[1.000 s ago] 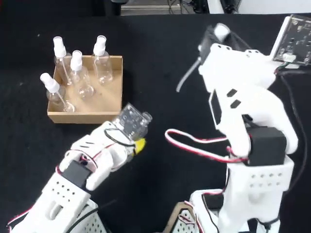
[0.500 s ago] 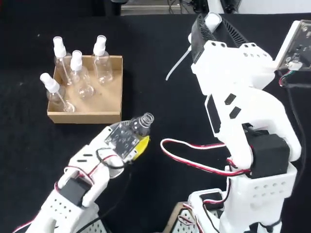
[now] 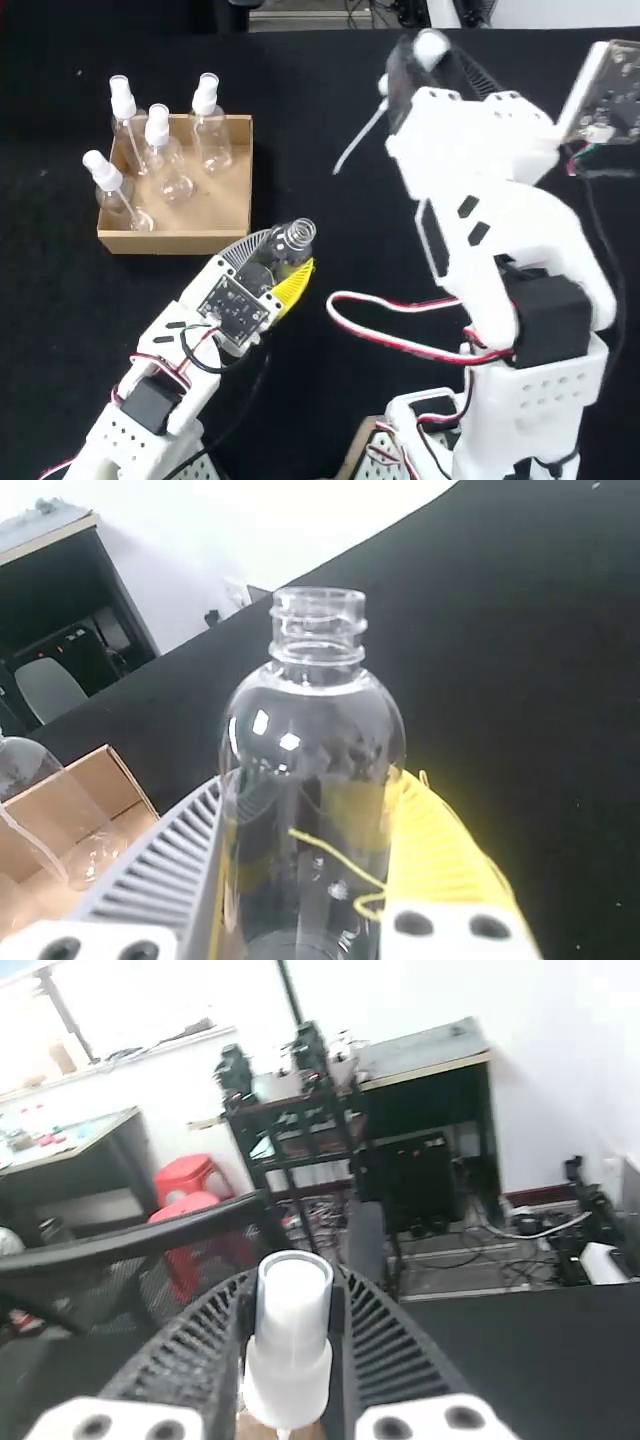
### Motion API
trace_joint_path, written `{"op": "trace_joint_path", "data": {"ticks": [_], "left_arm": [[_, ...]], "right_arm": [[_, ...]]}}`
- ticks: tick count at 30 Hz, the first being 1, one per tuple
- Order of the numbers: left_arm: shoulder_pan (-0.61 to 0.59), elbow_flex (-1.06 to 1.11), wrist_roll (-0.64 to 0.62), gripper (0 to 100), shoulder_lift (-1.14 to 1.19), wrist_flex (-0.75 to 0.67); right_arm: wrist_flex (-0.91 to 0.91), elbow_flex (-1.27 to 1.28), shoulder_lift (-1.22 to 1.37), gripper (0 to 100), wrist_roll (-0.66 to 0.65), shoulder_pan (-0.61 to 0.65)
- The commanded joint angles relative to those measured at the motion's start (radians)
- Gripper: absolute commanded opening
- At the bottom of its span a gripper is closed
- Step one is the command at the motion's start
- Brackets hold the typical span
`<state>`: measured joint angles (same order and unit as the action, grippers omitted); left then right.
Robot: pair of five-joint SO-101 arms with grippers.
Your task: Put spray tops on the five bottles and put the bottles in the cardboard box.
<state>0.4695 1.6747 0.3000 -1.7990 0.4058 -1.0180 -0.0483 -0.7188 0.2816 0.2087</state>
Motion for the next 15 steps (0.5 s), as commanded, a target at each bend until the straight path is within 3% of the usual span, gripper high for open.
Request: {"op": "trace_joint_path", "data": {"ticks": [1,15], "left_arm": [[0.008,0.025,-0.005,3,-0.015,0.005],[0.007,0.025,-0.011,3,-0.015,0.002]], "right_arm": [[-0.005,-0.05,-0.042,1.1,-0.002,0.06],[-0.097,-0.082,-0.142,1.1,-0.003,0.072]]}}
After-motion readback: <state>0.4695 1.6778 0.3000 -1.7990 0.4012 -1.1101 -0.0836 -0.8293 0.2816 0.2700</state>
